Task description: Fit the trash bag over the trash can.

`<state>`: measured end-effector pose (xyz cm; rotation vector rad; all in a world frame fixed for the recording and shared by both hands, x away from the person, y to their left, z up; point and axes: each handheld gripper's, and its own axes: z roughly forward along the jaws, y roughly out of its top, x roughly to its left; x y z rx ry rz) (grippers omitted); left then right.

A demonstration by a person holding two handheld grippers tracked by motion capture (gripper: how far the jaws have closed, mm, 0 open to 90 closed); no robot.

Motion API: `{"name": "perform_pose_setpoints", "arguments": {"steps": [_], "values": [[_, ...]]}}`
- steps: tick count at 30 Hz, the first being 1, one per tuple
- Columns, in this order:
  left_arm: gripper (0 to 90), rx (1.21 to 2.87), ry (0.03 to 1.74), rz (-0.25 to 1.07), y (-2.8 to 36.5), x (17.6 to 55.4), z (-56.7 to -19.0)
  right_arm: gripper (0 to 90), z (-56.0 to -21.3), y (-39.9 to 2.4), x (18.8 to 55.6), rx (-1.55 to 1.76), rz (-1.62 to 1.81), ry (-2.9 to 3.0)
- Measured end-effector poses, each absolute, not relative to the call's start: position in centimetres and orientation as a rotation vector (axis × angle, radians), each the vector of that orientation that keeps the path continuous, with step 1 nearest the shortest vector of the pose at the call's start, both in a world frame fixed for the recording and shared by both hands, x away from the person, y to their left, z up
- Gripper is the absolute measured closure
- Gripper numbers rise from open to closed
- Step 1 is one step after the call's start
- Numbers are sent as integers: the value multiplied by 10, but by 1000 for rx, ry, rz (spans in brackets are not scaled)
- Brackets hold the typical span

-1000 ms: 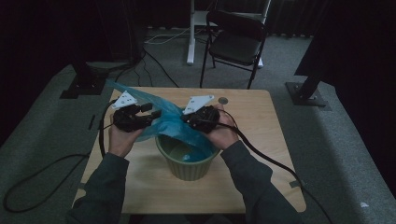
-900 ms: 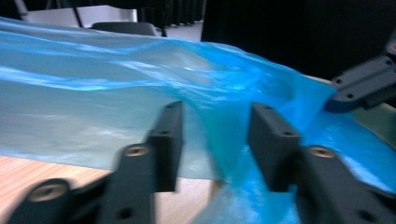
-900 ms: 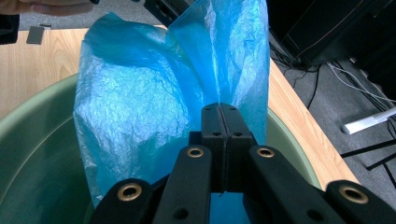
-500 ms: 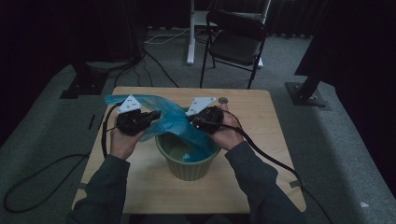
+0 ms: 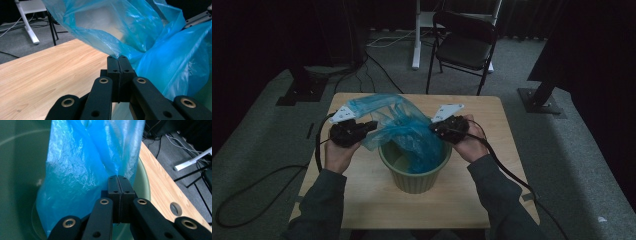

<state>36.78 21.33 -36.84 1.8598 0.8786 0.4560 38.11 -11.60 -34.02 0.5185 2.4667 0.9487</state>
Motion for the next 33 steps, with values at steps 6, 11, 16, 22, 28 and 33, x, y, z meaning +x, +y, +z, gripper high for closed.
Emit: {"name": "perform_pose_setpoints", "arguments": {"steps": [6,11,16,22,28,33], "values": [[896,1840,902,470,223,365,-371,899,-344,-136,380,564,973,2454],[896,1836,891,486,224,361,-368,895,-345,-147,380,597,981,2462],[896,1837,853,500,215,358,-363,774,-335,-145,380,592,1034,2451],[895,1848,834,511,208,357,-361,658,-317,-133,381,574,1104,2423],[895,1855,823,513,205,357,-360,627,-302,-117,386,581,1154,2393],[895,1858,818,517,202,357,-361,627,-290,-103,394,604,1166,2359]]}}
